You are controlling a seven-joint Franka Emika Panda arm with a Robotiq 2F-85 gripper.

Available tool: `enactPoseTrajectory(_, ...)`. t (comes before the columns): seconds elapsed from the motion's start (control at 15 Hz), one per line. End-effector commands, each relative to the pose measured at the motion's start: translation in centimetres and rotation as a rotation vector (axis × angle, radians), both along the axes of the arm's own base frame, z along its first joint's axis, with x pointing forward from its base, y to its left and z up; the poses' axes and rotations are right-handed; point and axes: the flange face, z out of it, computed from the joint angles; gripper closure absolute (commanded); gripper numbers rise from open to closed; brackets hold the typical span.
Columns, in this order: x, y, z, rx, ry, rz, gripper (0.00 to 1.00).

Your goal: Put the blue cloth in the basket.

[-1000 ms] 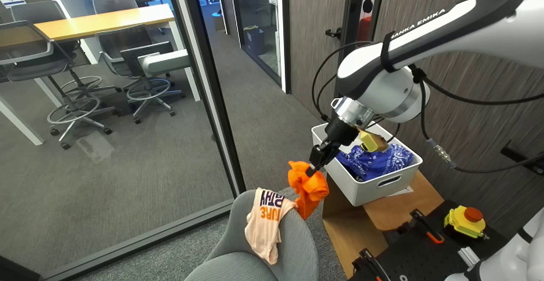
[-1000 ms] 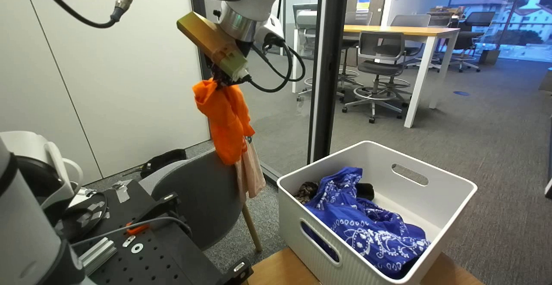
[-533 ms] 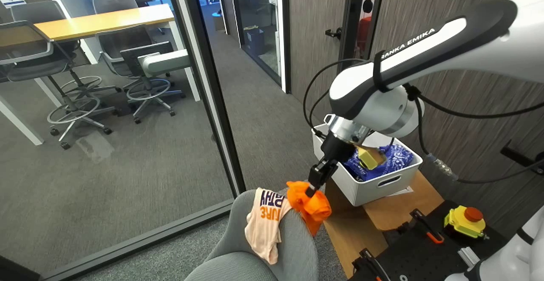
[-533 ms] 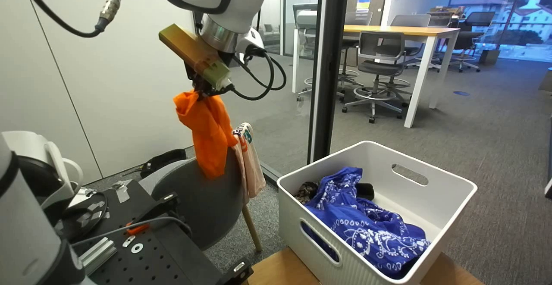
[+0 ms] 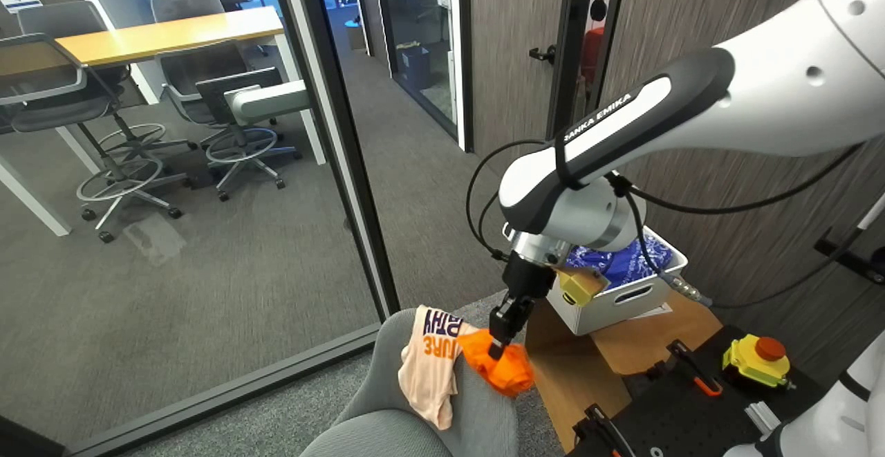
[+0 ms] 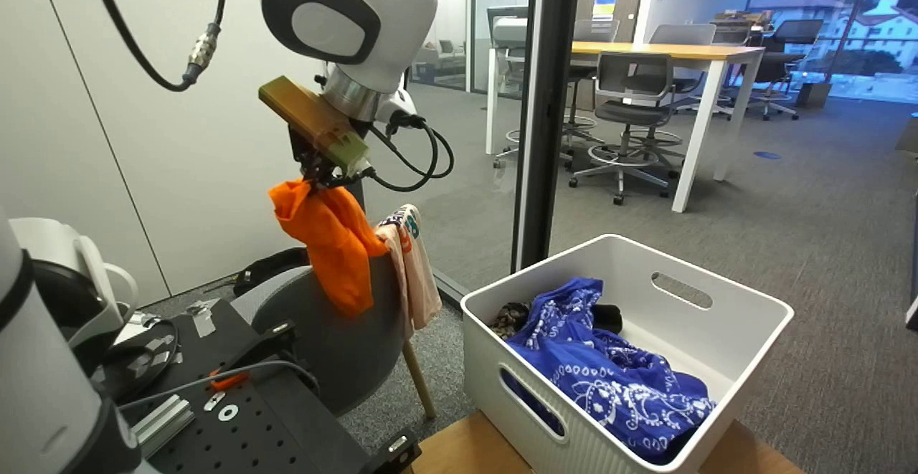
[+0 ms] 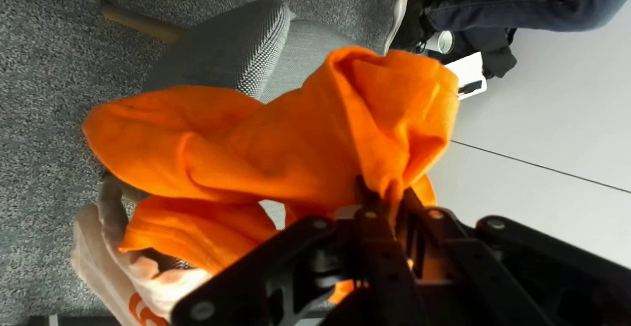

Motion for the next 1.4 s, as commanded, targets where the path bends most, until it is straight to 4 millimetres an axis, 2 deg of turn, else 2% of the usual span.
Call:
enactPoseTrajectory(0.0,2.3,0.9,-1.7,-0.024,0.022,0.025,0.89)
enactPoseTrajectory(0.6,5.4,2.0,-4.0,-0.079,0.047,0.092,0.89)
enactPoseTrajectory(1.27,6.8,3.8,-4.8,-0.075,0.056,0.099,0.91)
enactPoseTrajectory(1.33,6.8,4.0,-4.8,-0.082,0.058,0.094,0.84)
